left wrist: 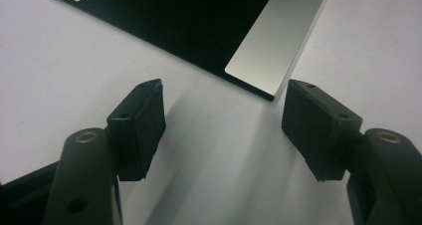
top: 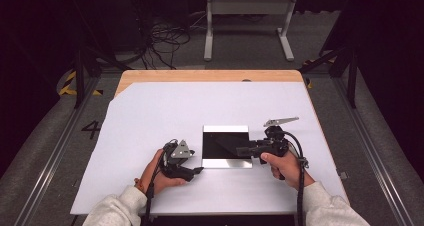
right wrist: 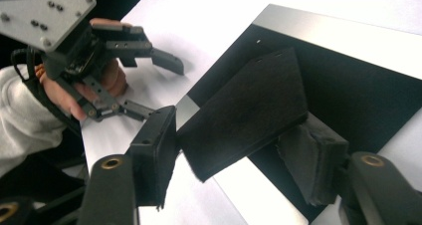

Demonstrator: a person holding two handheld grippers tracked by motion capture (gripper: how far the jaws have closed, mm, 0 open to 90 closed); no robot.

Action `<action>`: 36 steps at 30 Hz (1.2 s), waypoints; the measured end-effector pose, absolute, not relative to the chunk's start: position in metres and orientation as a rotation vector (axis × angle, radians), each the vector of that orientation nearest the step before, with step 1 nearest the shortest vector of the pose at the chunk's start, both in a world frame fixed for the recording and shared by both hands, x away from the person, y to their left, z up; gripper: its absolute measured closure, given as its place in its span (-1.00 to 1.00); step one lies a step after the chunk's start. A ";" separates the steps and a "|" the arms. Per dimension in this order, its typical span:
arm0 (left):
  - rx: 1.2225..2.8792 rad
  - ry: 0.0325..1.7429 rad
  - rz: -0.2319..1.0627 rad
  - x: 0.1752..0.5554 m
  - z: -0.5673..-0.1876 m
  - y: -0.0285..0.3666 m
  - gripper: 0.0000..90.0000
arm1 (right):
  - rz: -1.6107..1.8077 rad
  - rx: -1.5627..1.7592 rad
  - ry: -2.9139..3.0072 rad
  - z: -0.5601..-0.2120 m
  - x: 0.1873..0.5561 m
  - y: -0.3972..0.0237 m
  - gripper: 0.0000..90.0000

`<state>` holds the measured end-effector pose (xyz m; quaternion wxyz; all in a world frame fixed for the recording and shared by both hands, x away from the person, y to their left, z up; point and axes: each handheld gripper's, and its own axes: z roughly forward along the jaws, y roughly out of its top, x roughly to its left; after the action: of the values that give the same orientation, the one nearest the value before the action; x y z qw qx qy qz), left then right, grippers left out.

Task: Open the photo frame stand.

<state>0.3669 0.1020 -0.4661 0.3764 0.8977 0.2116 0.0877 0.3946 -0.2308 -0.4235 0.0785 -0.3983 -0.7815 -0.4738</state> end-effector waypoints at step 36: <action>2.282 0.572 0.203 0.372 -0.466 0.105 -0.25 | -1.393 -1.285 -2.290 -0.438 0.403 -0.232 0.25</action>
<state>0.3717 0.1055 -0.4661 0.3801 0.8938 0.2241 0.0794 0.4033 -0.2322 -0.4377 0.0844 -0.4306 -0.7678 -0.4669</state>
